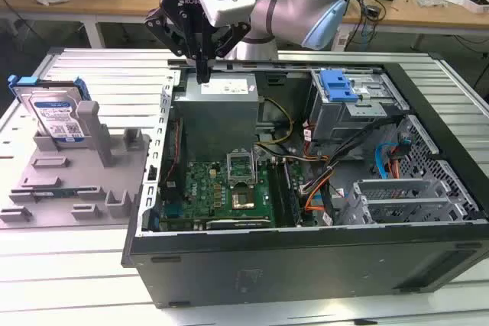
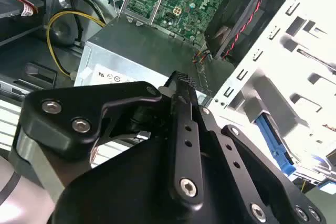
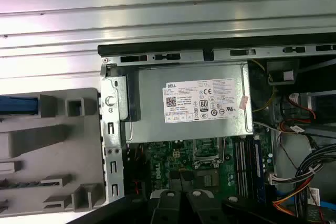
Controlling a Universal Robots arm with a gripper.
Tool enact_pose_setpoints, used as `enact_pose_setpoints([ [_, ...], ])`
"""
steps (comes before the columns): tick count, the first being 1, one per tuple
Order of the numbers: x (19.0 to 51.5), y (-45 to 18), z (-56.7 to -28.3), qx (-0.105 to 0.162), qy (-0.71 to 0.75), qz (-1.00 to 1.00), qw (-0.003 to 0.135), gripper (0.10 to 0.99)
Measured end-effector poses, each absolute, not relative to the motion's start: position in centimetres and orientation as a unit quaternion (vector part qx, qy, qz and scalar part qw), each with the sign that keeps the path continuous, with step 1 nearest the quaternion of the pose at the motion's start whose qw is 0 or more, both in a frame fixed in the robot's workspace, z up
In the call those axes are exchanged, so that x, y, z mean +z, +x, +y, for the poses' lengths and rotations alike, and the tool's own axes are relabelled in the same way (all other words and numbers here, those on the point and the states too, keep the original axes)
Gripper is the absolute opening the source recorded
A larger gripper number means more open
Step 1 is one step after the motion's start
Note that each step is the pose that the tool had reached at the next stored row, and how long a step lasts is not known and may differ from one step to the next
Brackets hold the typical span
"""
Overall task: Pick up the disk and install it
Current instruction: 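Reach for the disk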
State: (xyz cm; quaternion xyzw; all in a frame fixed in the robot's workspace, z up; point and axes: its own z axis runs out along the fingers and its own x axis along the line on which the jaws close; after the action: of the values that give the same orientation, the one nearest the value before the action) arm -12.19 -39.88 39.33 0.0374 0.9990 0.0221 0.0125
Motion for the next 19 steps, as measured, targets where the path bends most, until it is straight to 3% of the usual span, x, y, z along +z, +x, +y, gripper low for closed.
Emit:
enact_pose_setpoints([
  [8, 39.3, -12.4, -39.9, 0.022, 0.038, 0.999, 0.012, 0.106],
  [19, 39.2, -17.5, -37.9, 0.022, 0.037, 0.999, 0.012, 0.106],
])
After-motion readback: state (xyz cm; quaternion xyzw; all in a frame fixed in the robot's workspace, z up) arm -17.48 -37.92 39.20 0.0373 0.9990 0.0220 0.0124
